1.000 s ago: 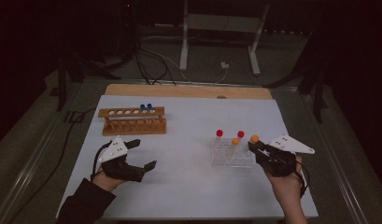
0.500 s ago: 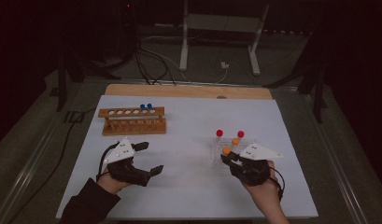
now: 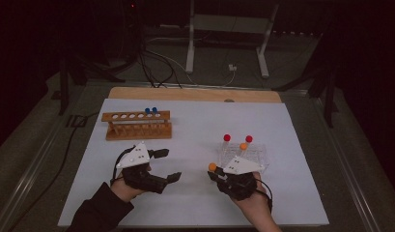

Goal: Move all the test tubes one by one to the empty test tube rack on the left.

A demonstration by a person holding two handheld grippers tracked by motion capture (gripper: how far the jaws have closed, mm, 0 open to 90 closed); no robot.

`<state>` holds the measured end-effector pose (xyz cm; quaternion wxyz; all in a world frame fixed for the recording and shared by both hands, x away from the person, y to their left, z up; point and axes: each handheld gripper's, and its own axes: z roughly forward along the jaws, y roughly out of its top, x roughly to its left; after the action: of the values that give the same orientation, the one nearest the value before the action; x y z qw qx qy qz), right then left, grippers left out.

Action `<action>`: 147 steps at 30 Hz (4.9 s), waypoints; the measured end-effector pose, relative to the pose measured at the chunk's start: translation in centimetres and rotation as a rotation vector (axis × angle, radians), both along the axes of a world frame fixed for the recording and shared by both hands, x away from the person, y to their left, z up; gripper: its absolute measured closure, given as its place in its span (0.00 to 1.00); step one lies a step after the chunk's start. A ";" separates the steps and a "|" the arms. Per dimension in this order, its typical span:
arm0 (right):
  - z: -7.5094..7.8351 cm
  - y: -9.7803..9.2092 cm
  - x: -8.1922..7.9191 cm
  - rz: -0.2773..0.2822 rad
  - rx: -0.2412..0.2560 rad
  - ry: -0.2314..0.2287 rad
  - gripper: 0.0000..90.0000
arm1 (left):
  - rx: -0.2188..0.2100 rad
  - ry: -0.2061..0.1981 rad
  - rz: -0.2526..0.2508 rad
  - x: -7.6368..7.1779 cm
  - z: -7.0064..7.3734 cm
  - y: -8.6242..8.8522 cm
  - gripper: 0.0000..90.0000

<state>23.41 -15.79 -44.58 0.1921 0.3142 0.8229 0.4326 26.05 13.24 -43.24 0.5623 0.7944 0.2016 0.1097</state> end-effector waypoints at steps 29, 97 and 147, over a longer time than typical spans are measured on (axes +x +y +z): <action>-0.5 1.5 -0.2 0.043 -0.009 0.011 0.83 | 0.106 -0.034 -0.106 0.3 -0.4 -7.3 0.74; 0.8 -3.2 -0.3 -0.066 0.247 -0.084 0.00 | -0.038 -0.187 0.622 11.9 5.7 9.5 0.80; 0.8 -3.8 -0.1 -0.064 0.254 -0.078 0.00 | 0.020 0.008 0.719 16.8 -2.4 7.9 0.79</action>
<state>23.28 -19.62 -43.83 0.1965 0.3452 0.7430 0.5386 42.90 21.17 -45.65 0.4794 0.6785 0.4694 0.2993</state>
